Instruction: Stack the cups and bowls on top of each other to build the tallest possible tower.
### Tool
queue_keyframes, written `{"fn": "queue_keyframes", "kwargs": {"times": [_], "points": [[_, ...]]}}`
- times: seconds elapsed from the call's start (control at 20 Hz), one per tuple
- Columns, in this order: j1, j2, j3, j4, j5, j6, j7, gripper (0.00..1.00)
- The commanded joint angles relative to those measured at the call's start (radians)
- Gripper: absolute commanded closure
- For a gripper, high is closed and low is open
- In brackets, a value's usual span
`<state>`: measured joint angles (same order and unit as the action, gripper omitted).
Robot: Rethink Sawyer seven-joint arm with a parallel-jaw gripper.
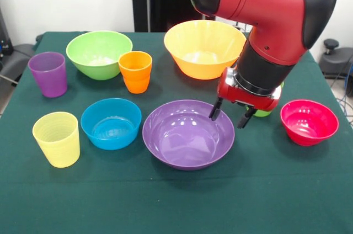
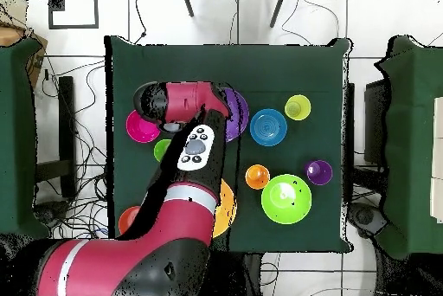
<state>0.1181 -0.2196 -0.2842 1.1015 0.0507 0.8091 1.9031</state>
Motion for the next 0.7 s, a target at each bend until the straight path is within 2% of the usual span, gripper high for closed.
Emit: {"fn": "queue_keyframes", "kwargs": {"times": [0.05,0.5,0.7], "points": [[0.044,0.037,0.067,0.026,0.017,-0.046,0.203,0.0],[0.08,0.055,0.035,0.01,0.024,-0.038,0.241,0.0],[0.07,0.057,0.054,0.018,0.033,-0.05,0.23,0.0]]}}
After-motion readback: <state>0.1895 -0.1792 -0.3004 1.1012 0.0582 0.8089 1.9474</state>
